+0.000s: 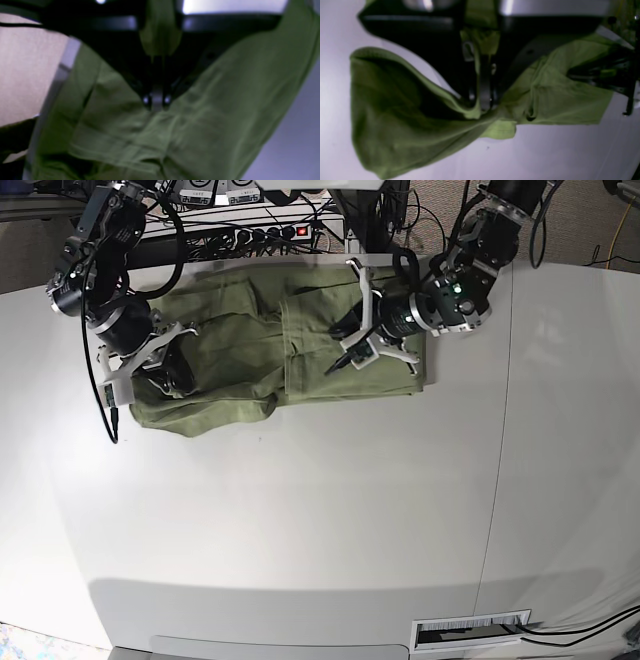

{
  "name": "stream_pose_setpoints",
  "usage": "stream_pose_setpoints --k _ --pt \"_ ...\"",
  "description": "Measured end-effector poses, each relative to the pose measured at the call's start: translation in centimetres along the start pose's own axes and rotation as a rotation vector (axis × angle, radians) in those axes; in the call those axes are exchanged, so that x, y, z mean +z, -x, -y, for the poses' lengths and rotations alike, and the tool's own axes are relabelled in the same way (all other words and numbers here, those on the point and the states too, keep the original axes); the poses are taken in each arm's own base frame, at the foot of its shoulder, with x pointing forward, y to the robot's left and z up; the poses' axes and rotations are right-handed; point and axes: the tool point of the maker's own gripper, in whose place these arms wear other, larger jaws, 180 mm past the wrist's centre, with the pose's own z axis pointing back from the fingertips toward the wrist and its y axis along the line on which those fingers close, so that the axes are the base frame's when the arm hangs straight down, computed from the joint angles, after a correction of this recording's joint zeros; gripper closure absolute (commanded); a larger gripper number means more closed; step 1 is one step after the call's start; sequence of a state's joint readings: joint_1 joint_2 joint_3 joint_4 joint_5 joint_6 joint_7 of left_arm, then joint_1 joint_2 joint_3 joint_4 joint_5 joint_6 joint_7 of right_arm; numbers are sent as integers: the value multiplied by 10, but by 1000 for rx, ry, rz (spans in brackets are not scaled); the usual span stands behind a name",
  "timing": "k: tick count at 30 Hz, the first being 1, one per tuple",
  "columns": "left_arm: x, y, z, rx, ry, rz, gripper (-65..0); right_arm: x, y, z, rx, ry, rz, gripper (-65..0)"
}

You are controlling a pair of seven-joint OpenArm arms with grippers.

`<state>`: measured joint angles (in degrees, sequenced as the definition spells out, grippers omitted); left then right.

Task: Fold the T-shirt properly
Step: 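Lift the shirt end with the right gripper and fold it over toward the left gripper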

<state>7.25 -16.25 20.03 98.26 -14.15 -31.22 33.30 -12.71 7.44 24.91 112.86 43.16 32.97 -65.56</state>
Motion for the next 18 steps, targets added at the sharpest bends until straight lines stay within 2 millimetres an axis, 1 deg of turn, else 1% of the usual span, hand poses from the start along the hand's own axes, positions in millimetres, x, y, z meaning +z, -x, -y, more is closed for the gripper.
stream_pose_setpoints --k 2,5,7,12,15,18 --pt "0 0 1 0 2 0 0 -7 1 -13 0 -38 -3 0" --pt "-2 1 6 4 13 3 0 -23 1 -48 2 -134 -2 0" --pt "-4 2 9 14 24 12 0 -36 -5 -69 23 -180 11 0" --pt "-6 5 12 36 31 24 0 -59 -20 -113 125 -245 26 0" --pt "-6 5 11 30 28 20 0 -66 -20 -138 152 -300 27 0" --pt "-6 5 11 29 27 20 0 -68 -17 -158 158 -350 21 0"
